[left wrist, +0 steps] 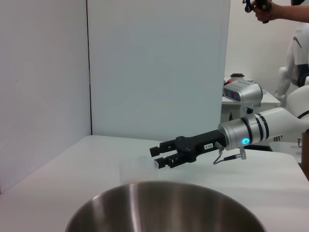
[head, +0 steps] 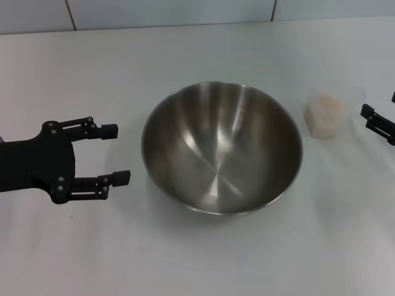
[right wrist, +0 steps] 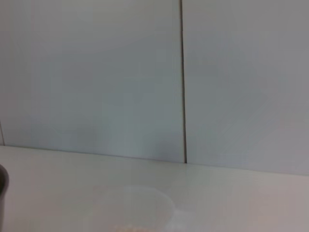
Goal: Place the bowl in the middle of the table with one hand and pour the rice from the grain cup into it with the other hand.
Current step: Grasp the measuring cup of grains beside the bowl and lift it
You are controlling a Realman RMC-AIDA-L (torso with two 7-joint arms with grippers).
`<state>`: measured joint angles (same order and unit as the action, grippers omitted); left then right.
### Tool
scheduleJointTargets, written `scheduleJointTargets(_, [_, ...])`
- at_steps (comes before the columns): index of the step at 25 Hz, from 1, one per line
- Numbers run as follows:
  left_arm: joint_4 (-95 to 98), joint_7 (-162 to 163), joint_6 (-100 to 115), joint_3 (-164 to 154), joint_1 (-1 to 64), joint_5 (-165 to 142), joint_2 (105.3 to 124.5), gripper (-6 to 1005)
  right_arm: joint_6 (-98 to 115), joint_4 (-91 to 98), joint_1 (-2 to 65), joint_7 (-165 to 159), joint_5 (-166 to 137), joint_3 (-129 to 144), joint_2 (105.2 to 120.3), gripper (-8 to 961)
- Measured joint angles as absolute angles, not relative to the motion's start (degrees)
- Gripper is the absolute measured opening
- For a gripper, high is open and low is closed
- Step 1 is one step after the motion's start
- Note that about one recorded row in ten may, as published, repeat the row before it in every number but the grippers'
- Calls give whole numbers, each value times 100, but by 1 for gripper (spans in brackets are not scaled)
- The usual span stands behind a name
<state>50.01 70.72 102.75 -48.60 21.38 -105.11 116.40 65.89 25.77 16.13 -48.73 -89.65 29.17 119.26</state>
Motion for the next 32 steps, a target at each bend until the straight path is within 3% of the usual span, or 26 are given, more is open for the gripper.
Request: scheduleJointTargets(32, [5043, 7066, 10251, -4851, 2179, -10547, 11610, 805, 5890, 2303, 2145, -4862, -8927, 2873, 11917, 755])
